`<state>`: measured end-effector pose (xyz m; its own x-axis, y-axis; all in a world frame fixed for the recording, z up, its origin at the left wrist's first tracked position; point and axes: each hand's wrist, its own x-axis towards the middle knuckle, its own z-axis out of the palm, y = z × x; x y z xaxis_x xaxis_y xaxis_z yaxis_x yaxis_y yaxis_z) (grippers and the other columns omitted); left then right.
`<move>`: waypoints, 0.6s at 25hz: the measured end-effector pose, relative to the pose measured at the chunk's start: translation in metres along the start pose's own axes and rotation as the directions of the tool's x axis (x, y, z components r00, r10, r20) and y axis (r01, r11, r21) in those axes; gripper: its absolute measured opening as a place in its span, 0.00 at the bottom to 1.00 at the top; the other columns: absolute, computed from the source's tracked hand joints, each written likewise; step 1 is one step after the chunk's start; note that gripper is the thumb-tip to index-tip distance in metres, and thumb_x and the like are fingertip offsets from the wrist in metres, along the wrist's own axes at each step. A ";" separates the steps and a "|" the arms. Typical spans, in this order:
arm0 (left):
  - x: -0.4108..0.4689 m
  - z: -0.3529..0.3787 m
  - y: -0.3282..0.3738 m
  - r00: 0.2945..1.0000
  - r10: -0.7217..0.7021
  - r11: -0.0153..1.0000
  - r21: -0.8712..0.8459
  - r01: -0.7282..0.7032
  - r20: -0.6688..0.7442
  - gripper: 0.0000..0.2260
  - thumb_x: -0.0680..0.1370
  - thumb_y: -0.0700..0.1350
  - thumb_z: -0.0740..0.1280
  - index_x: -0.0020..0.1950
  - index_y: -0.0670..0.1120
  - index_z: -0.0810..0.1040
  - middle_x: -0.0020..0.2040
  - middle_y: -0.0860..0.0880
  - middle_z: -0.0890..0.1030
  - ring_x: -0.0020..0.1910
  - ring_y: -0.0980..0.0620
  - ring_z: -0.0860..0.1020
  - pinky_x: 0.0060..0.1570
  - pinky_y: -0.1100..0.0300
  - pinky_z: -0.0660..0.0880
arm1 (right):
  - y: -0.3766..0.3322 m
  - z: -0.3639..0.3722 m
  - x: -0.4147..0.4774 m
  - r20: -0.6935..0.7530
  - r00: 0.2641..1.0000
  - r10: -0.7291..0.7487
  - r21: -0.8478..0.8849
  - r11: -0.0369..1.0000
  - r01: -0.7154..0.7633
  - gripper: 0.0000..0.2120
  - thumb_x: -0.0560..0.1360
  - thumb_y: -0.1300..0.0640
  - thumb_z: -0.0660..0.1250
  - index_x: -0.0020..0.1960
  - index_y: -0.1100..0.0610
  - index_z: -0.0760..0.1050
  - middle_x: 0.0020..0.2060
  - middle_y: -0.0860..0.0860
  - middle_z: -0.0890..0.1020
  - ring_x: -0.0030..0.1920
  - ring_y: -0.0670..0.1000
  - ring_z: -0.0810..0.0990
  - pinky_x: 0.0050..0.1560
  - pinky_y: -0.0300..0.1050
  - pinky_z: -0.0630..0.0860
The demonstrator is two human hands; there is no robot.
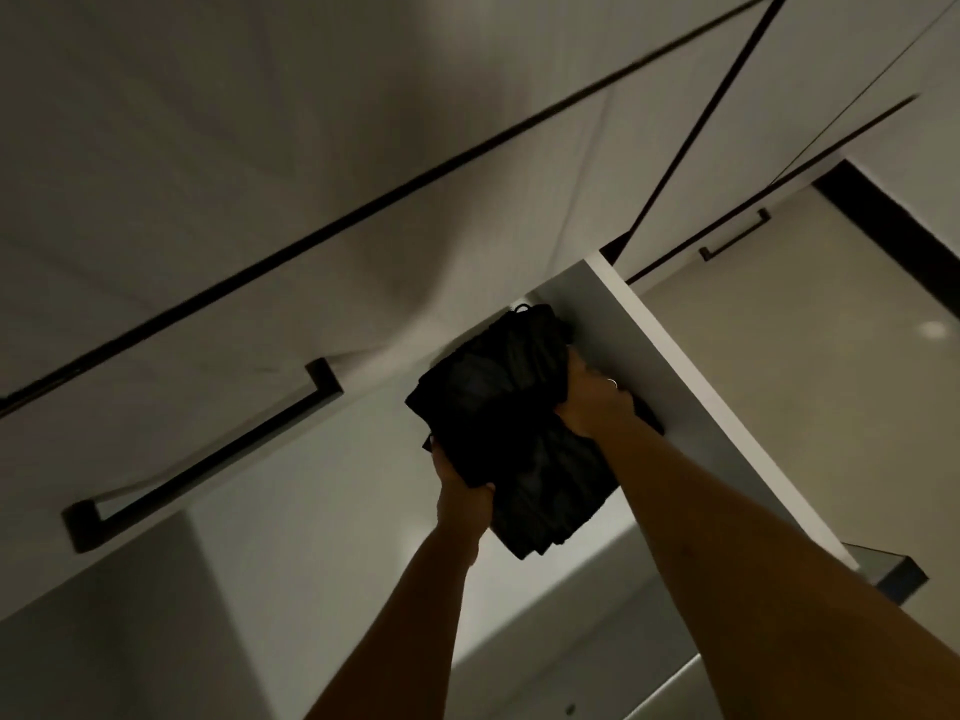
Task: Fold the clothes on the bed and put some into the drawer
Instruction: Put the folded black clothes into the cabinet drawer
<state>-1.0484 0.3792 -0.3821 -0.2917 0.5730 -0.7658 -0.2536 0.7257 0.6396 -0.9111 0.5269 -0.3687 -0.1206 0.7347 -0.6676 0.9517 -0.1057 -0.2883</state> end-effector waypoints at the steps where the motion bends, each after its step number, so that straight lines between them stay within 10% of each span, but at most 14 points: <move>1: 0.004 0.004 -0.004 0.995 0.078 0.992 0.105 -0.071 -0.057 0.36 0.77 0.34 0.65 0.77 0.57 0.52 0.70 0.43 0.68 0.68 0.38 0.69 0.61 0.40 0.73 | 0.002 0.003 0.002 -0.034 0.999 0.011 -0.089 0.996 -0.014 0.45 0.76 0.52 0.67 0.78 0.49 0.37 0.74 0.58 0.61 0.71 0.62 0.64 0.69 0.61 0.63; 7: -0.018 0.031 -0.006 0.910 0.360 0.767 0.621 -0.162 -0.206 0.39 0.75 0.41 0.69 0.79 0.46 0.49 0.77 0.40 0.56 0.73 0.36 0.59 0.66 0.37 0.65 | 0.003 0.010 -0.011 -0.225 0.967 -0.118 -0.257 0.965 0.058 0.45 0.76 0.56 0.66 0.78 0.51 0.34 0.78 0.53 0.48 0.75 0.58 0.57 0.71 0.59 0.61; 15: -0.061 0.054 0.026 0.849 0.525 0.443 0.836 -0.323 0.050 0.36 0.77 0.49 0.67 0.79 0.48 0.50 0.79 0.46 0.53 0.76 0.41 0.53 0.70 0.39 0.60 | 0.010 -0.008 -0.088 -0.338 0.909 -0.242 -0.253 0.954 0.160 0.35 0.81 0.53 0.58 0.78 0.49 0.38 0.78 0.49 0.48 0.78 0.53 0.46 0.75 0.59 0.49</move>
<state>-0.9874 0.3836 -0.3221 -0.3350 0.8870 -0.3178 0.7528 0.4549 0.4757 -0.8884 0.4666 -0.3076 -0.2442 0.9205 -0.3050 0.9603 0.1858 -0.2082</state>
